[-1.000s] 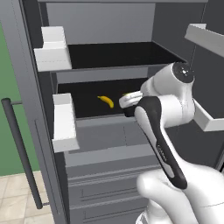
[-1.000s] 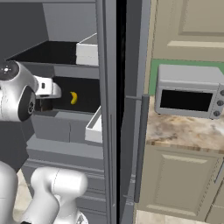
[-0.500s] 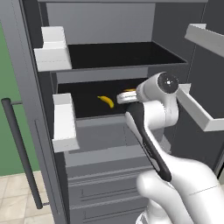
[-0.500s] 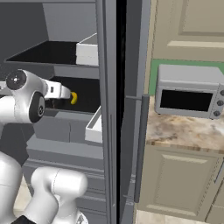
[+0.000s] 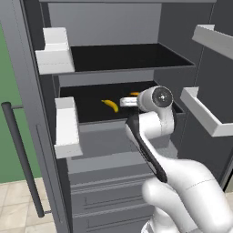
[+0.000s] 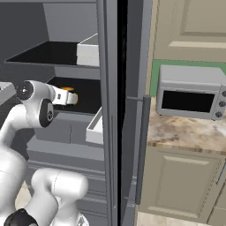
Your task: Place the mustard and ketchup from the counter to the top shelf of the fridge. If the existing items in the fridge are on the top shelf, move them to other shelves.
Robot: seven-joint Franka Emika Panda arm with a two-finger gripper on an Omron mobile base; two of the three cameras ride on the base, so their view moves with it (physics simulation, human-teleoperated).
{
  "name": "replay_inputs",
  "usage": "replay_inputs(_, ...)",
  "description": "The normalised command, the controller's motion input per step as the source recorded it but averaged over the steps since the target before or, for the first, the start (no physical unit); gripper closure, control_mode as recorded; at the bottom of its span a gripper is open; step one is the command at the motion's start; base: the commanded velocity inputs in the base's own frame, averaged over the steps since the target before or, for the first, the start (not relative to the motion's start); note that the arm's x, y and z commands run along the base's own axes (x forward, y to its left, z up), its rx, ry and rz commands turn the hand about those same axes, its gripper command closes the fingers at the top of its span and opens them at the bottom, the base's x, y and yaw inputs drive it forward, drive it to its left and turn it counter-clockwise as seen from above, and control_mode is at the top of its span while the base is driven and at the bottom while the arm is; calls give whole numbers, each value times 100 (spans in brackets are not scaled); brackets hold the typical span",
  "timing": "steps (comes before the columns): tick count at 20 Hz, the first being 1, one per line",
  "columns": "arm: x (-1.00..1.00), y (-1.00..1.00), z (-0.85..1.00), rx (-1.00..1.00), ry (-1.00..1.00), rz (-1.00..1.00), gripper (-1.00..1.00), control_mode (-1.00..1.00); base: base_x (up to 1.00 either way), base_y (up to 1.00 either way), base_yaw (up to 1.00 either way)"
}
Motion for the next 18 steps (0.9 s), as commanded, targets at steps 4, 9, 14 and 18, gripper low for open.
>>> replay_inputs(4,41,-18,-20,7,-4,-8,100,-100,0,0,0)
replay_inputs(9,52,-8,-8,1,-5,-2,100,-100,0,0,0)
replay_inputs(14,45,-3,-11,0,-2,0,100,-100,0,0,0)
replay_inputs(18,43,-5,-18,0,0,0,100,-100,0,0,0)
